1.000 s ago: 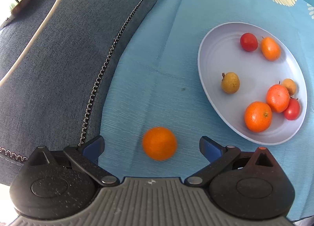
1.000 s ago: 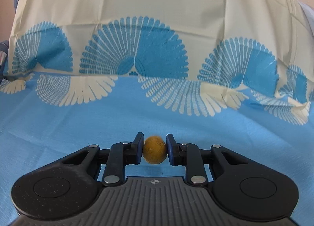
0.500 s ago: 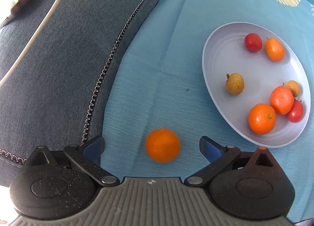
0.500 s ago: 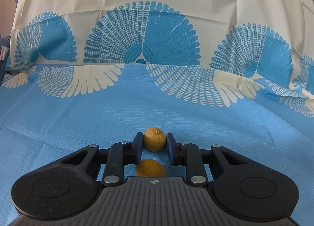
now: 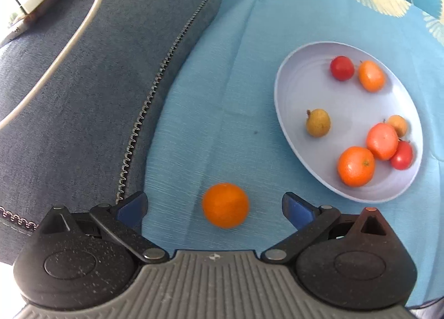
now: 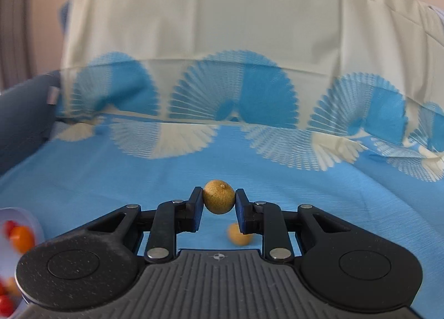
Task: Organize fruits
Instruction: 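Grasp the orange with the left tool while the right tool grasps a tan fruit, then carry the orange and tan fruit over the plate and open both tools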
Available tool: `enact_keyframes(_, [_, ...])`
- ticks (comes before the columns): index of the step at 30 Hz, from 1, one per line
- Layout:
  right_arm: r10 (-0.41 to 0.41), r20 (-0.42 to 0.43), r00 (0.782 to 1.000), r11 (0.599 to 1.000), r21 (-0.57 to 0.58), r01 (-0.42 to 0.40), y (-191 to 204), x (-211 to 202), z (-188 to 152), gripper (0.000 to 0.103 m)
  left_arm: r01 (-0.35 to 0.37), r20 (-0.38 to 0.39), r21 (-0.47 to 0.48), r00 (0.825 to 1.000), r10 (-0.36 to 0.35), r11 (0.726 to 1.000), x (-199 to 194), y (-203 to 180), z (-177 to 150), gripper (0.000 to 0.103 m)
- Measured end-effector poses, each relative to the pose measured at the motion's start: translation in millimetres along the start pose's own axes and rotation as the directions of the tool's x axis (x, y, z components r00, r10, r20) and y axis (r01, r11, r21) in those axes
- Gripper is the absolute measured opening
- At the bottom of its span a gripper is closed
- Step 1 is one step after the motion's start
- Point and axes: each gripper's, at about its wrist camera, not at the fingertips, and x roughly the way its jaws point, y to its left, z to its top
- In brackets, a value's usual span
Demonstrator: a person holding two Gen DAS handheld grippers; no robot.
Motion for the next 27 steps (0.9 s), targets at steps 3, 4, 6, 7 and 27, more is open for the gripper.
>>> enact_keyframes(3, [0.07, -0.053, 0.996, 0.997, -0.002, -0.071, 32, -29, -9, 0.026, 0.013, -0.002, 0.011, 1.0, -0.013, 1.0, 1, 0, -3, 0.103])
enact_keyframes(4, [0.095, -0.074, 0.993, 0.995, 0.006, -0.095, 43, -36, -15, 0.026, 0.012, -0.004, 0.011, 1.0, -0.012, 1.0, 2, 0, -3, 0.103])
enact_keyframes(6, [0.115, -0.124, 0.986, 0.993, 0.007, -0.115, 65, -46, -26, 0.026, 0.006, -0.011, -0.001, 1.0, -0.006, 1.0, 6, 3, -3, 0.099])
enact_keyframes(7, [0.12, -0.142, 0.983, 0.993, 0.012, -0.12, 74, -49, -31, 0.026, 0.002, -0.016, -0.006, 1.0, -0.003, 1.0, 10, 4, -1, 0.088])
enact_keyframes(27, [0.192, -0.214, 0.958, 0.981, 0.049, -0.186, 149, -123, -11, 0.026, 0.08, 0.137, 0.012, 0.987, -0.081, 0.997, -105, -17, 33, 0.042])
